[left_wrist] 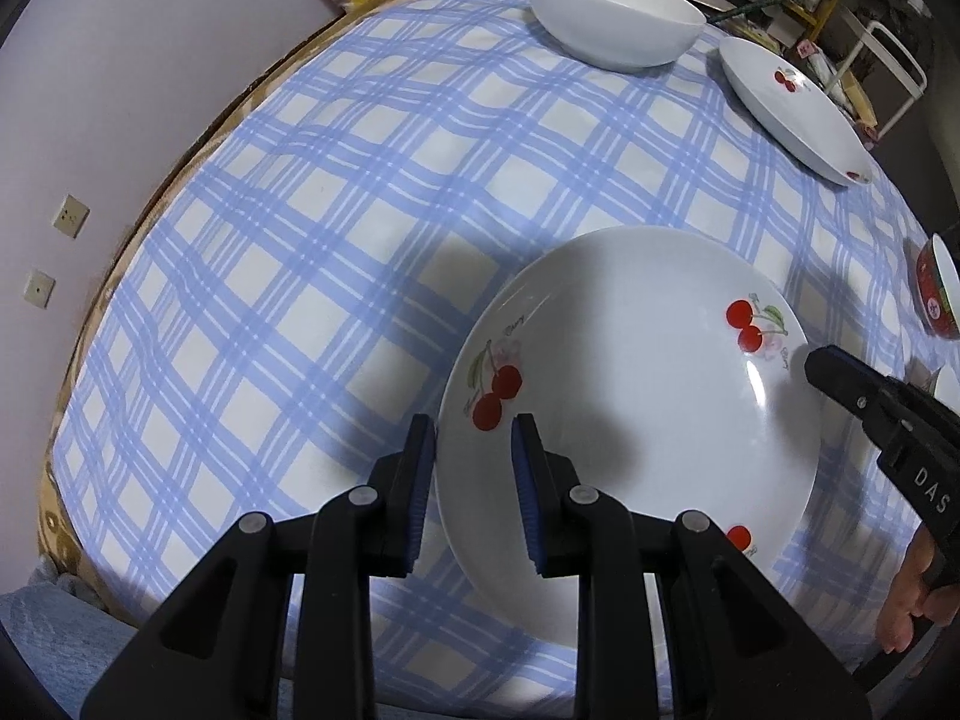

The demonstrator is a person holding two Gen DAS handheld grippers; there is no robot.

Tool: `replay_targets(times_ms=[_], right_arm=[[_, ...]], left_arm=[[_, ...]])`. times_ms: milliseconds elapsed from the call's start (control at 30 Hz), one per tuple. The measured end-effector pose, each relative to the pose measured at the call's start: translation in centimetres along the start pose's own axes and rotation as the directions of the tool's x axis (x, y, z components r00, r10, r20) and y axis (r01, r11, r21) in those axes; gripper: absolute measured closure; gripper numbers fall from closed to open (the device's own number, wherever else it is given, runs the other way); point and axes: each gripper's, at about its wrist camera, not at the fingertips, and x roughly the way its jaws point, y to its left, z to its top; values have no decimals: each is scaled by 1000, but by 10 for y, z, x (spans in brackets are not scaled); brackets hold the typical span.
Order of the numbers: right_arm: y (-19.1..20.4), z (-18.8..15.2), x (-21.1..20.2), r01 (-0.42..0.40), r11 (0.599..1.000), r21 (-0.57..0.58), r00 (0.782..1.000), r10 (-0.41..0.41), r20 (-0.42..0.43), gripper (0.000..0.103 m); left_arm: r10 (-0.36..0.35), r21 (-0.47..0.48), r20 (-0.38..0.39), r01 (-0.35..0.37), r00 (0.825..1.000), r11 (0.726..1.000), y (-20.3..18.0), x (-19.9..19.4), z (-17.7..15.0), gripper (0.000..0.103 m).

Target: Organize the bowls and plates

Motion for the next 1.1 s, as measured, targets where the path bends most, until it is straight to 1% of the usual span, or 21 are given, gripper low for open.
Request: replay_targets(times_ms=[67,200,300,400,433,500,533,567,600,633,667,700,767,867,933,1100], right_arm=[[1,0,-1,5,1000,-5,1000,-5,3,89],[0,3,-2,-3,1000,3,1000,3,7,89],[-3,7,-6,-10,1000,17,1000,10,12,89],[-7,15,-11,19,1000,7,1000,-19,25,88],[-9,18,-12,30,1000,9,999,-30,25,88],[-15,27,-14,59,998,11,998,-60,24,86],[-19,33,-15,81,997,5,996,-81,24,82],[-22,38,-16,101,995,-3,995,-101,25,72],[-25,43,-18,119,993,-13,993,-119,28,66],[-29,50,-20,142,990,-25,989,-141,38,55],[-33,56,-22,158,987,-29,986,-157,49,48],[-37,61,-24,170,985,-29,984,-168,59,45],[-47,74,-28,184,983,-22,980,-182,78,33],[-68,94,-33,202,979,-7,975,-200,92,29],[-80,104,-35,214,977,5,972,-213,96,28],[-114,128,-39,264,964,28,956,-266,121,28]], left_arm=[[22,25,15,-23,1000,999,-5,-3,-1,77],[-27,38,45,25,999,999,-14,-12,1,75],[-22,70,63,17,998,997,-24,-16,2,73],[-33,87,62,27,998,996,-33,-18,6,66],[-35,91,67,29,997,995,-35,-20,8,61],[-27,98,90,18,996,995,-41,-25,15,57],[-22,95,101,13,995,995,-43,-28,20,51],[-22,89,108,13,994,996,-44,-29,25,46],[-24,74,112,15,993,997,-44,-30,32,42],[-26,58,114,20,993,998,-45,-30,38,36],[-33,36,113,29,993,999,-45,-30,46,32],[-41,26,111,38,993,999,-46,-30,52,31],[-62,21,104,60,993,998,-50,-28,65,30],[-72,20,99,70,992,997,-59,-24,85,28],[-90,8,96,90,991,996,-64,-20,97,26],[-138,-17,75,140,988,990,-80,-10,129,26]])
